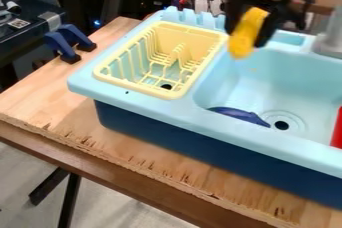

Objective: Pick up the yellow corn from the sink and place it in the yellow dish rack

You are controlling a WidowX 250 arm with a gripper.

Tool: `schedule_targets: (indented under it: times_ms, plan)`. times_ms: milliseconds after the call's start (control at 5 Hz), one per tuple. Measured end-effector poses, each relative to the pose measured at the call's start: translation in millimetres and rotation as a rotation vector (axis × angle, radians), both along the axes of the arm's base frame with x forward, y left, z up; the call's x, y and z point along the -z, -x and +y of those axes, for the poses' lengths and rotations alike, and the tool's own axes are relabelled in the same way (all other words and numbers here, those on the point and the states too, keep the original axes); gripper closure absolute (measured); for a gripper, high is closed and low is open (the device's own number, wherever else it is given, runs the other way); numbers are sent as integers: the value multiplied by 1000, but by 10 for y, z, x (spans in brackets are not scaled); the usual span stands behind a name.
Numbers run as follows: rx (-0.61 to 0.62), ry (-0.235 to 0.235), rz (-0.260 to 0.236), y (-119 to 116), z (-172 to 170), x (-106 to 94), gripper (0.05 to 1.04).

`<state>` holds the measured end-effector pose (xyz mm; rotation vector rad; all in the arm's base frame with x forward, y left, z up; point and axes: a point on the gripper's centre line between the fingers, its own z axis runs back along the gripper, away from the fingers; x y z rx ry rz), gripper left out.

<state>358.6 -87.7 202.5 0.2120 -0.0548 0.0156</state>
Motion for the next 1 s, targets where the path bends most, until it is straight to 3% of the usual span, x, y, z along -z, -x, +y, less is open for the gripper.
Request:
schedule_targets:
  times_ms: [200,400,600,800,1000]
  plan:
    - [-128,71,9,371,474,11,488]
    - [-231,141,-6,543,879,131,488]
    - [-288,194,-17,502,1105,195,488]
    - [-303,234,55,421,1171,440,489]
    - [-272,254,40,282,1154,476,505]
